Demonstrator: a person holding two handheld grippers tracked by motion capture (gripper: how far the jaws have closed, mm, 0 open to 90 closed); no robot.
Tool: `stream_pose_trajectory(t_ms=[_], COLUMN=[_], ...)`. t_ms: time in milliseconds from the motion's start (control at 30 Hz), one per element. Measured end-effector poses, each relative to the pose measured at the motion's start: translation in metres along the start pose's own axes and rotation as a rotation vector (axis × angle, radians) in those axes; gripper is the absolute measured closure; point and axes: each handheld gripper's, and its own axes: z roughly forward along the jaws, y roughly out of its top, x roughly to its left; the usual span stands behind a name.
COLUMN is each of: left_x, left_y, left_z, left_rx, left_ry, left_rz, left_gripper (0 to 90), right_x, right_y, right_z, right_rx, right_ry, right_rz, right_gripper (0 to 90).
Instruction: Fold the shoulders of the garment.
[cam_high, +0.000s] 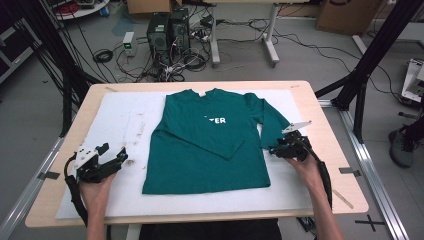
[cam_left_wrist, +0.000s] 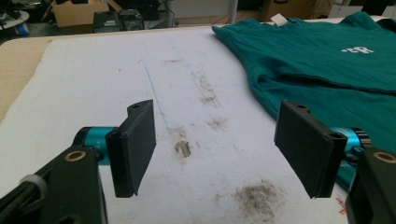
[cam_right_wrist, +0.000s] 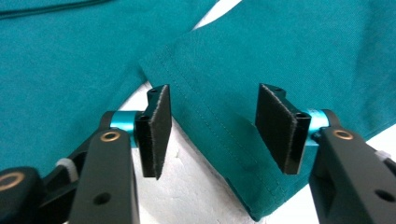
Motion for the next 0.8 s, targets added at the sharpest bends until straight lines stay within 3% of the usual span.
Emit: stream_pose_trajectory(t_ms=[167, 267, 367, 400, 433, 467, 500, 600, 633, 667, 700, 733, 800], left_x=[-0.001, -0.002, -0.002, -0.002, -0.002, -0.002, -0.002, -0.002, -0.002, -0.002, -0.002, -0.002, -0.002], left_y=[0.000, 0.000, 0.000, 0.000, 0.000, 0.000, 0.000, 0.000, 0.000, 0.000, 0.000, 0.000, 0.000], left_z=[0.001, 0.001, 0.001, 0.001, 0.001, 0.001, 0.001, 0.001, 0.001, 0.001, 0.001, 0.001, 0.001], left_rx=[0.008, 0.013, 0.012, 0.013, 0.013, 0.011, 0.011, 0.010, 0.010, 0.009, 0.009, 0.010, 0.011], left_ry=[0.002, 0.005, 0.001, 0.001, 0.001, 0.000, 0.000, -0.002, -0.002, -0.001, -0.001, 0.000, 0.000], left_rz=[0.009, 0.014, 0.018, 0.018, 0.018, 0.016, 0.016, 0.019, 0.019, 0.017, 0.017, 0.017, 0.018], left_gripper=[29.8, 30.0, 30.0, 30.1, 30.1, 30.0, 30.1, 30.0, 30.1, 30.0, 30.0, 30.0, 30.0], right_x=[0.001, 0.003, 0.005, 0.007, 0.007, 0.008, 0.008, 0.002, 0.002, -0.001, -0.001, -0.002, -0.002], right_y=[0.000, 0.001, 0.002, 0.002, 0.002, 0.003, 0.003, 0.002, 0.002, 0.001, 0.001, 0.002, 0.002], right_z=[0.002, 0.001, 0.002, 0.002, 0.002, 0.003, 0.003, 0.002, 0.002, -0.003, -0.003, -0.009, -0.013], right_rx=[0.011, 0.012, 0.011, 0.009, 0.009, 0.007, 0.007, -0.005, -0.005, -0.032, -0.032, -0.079, -0.100], right_ry=[-0.013, -0.028, -0.028, -0.038, -0.038, -0.069, -0.069, -0.053, -0.053, -0.051, -0.051, -0.055, -0.049], right_rz=[-0.017, -0.025, -0.042, -0.047, -0.047, -0.043, -0.043, 0.019, 0.019, 0.050, 0.050, 0.072, 0.090], right_gripper=[51.6, 65.0, 71.5, 79.4, 79.4, 86.1, 86.1, 87.2, 87.2, 87.3, 87.3, 87.3, 87.3])
